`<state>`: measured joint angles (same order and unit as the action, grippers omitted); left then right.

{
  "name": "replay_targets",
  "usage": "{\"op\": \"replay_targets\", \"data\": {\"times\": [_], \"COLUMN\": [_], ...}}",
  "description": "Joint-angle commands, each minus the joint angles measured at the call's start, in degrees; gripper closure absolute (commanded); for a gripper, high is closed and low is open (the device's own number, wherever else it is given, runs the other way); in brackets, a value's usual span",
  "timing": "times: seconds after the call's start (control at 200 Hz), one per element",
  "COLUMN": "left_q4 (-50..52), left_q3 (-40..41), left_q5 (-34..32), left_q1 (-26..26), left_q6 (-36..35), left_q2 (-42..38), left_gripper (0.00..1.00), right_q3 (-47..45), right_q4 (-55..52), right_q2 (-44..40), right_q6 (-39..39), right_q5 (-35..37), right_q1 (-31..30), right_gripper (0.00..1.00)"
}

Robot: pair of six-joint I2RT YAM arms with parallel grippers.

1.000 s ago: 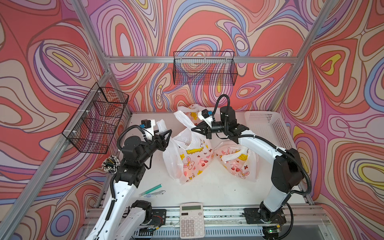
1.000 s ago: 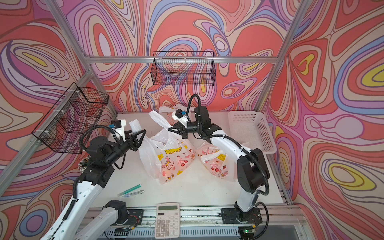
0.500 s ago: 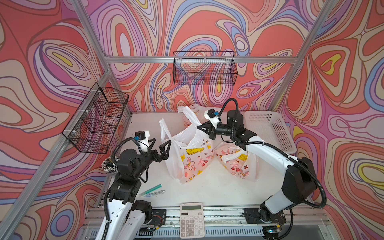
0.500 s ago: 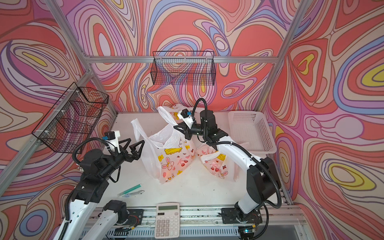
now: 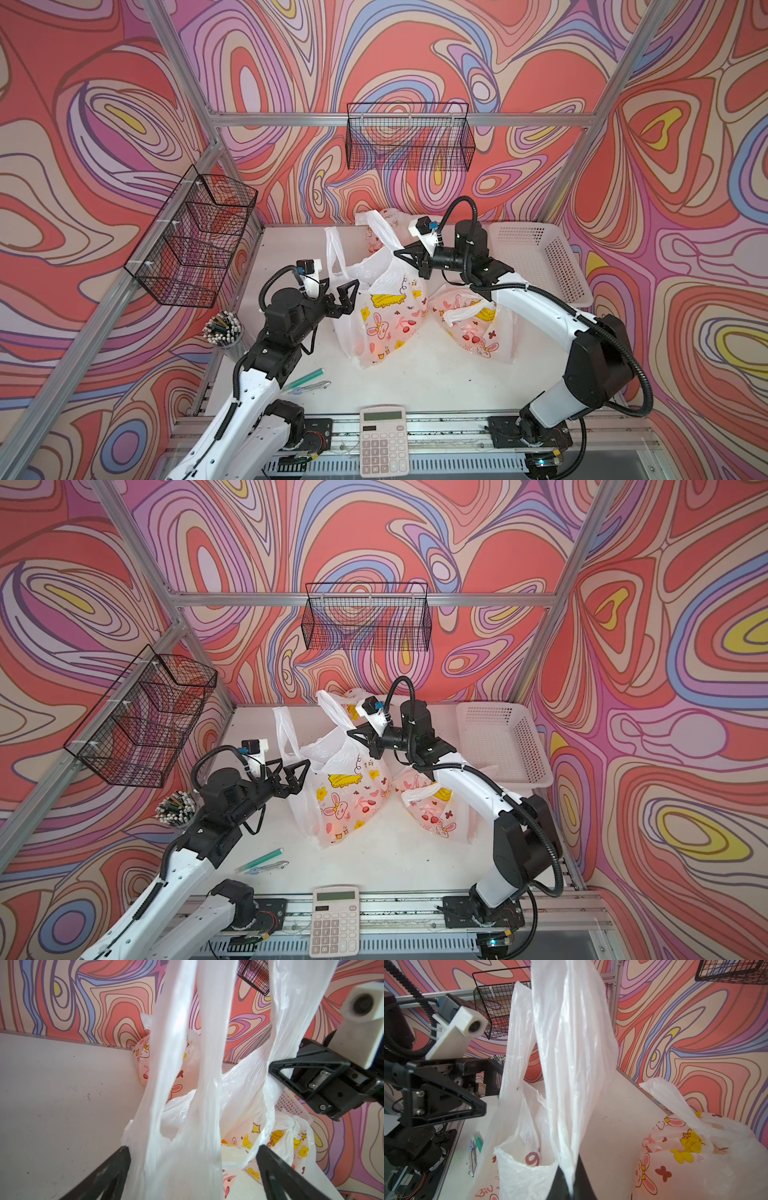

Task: Place the oranges into plastic bags & tie knots
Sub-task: Tie the plastic bag at the center of the board.

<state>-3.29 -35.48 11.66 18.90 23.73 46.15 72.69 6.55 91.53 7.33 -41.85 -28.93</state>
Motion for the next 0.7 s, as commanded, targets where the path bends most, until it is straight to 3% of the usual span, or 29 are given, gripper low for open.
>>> {"op": "replay_targets", "data": {"times": [0.0, 0.175, 0.26, 0.366, 0.561, 0.696], "left_q4": [-4.78, -9.21, -10.02, -10.92, -11.74, -12.51], "left_q3": [-1.8, -1.11, -2.07, -3.16, -4.69, -5.64], "left_q5": [-10.03, -12.94, -11.85, -10.84, -13.73, -13.9], "left_q1": [2.09, 3.15, 3.36, 3.36, 3.38, 3.38], "left_q6": [-2.82, -3.89, -5.96, -7.99, -9.92, -11.05], "left_q2": [2.45, 5.66, 6.77, 8.26, 11.64, 13.53], "left_gripper": [0.15, 0.46, 0.53, 0.52, 0.4, 0.44], "right_q3": [-1.0, -1.43, -1.36, -1.7, -2.04, -2.2], "right_q4": [1.06, 0.65, -0.25, -0.22, -0.47, -0.94], "right_q2": [-1.02, -1.27, -1.49, -1.72, -2.4, -2.76], "right_q6": [0.0, -0.04, 0.39, 0.49, 0.4, 0.5], "right_q5": [-0.4, 0.08, 0.14, -0.11, -0.34, -0.3], "right_q1": [0.09, 0.09, 0.09, 0.1, 0.07, 0.01], "right_gripper": [1.0, 1.0, 1.0, 1.0, 1.0, 1.0]}}
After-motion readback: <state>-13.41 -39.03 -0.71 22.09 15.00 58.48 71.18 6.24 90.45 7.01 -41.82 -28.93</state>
